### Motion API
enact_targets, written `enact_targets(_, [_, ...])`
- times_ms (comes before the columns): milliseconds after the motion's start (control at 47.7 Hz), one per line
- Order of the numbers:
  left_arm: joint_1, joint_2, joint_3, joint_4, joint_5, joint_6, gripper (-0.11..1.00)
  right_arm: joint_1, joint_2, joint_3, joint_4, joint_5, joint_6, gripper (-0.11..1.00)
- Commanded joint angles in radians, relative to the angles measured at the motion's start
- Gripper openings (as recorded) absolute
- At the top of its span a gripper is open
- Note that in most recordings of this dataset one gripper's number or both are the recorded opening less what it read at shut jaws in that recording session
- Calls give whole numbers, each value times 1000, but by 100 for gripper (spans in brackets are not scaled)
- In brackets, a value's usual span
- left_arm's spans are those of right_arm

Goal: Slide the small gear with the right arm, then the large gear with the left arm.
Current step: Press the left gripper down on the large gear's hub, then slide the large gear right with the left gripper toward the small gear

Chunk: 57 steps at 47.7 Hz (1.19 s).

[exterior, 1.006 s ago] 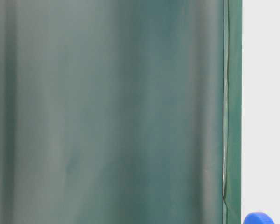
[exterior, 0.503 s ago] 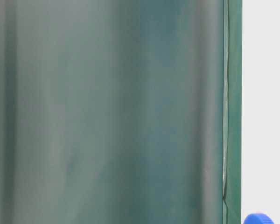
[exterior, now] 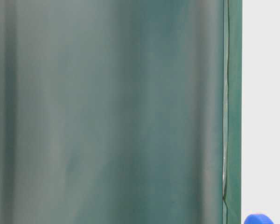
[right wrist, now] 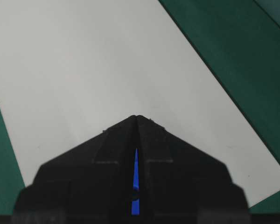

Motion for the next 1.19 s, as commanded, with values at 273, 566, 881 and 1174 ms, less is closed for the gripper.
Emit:
enact_targets(273, [-6,40,-17,-2,-49,6,0,2,2,-11,-3,-6,2,50])
enact_targets(566, [-6,71,-29,0,-44,6,0,2,3,-11,-3,-3,3,50])
enact_targets(881, [-38,129,-57,0,-44,2,0,2,5,-15,-3,-3,3,50])
enact_targets(1174, [-166,330,-282,0,-54,2,0,2,6,-9,-3,-8,3,50])
